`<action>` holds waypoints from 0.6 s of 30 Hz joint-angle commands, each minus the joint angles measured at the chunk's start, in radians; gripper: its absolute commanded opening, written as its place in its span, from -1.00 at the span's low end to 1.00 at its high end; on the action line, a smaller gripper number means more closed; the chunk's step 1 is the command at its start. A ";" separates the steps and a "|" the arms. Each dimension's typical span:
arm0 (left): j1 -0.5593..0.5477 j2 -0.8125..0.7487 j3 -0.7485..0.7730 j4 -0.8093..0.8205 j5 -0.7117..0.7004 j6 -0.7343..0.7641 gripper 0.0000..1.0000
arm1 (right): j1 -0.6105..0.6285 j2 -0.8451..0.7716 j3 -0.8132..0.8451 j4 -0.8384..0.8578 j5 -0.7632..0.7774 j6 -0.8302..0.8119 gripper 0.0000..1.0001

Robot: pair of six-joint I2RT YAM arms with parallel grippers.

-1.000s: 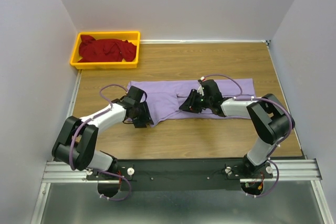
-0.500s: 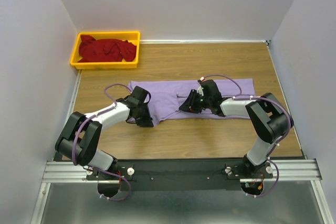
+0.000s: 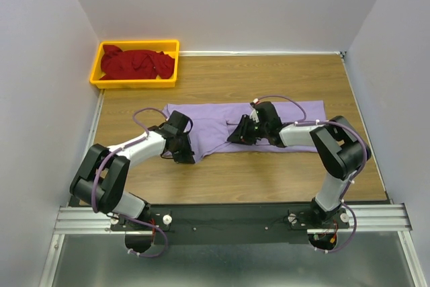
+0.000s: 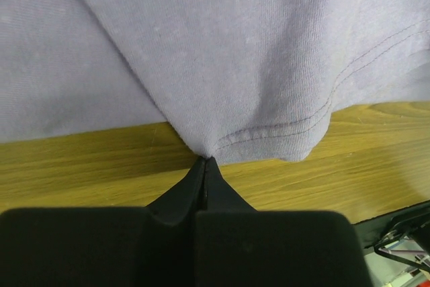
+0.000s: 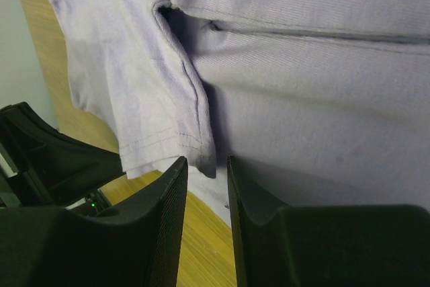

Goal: Fold and stack the t-shirts
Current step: Fold the tshirt

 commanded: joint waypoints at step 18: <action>0.034 -0.006 0.134 -0.128 -0.144 0.114 -1.00 | 0.007 0.008 0.178 -0.213 -0.015 -0.128 -0.93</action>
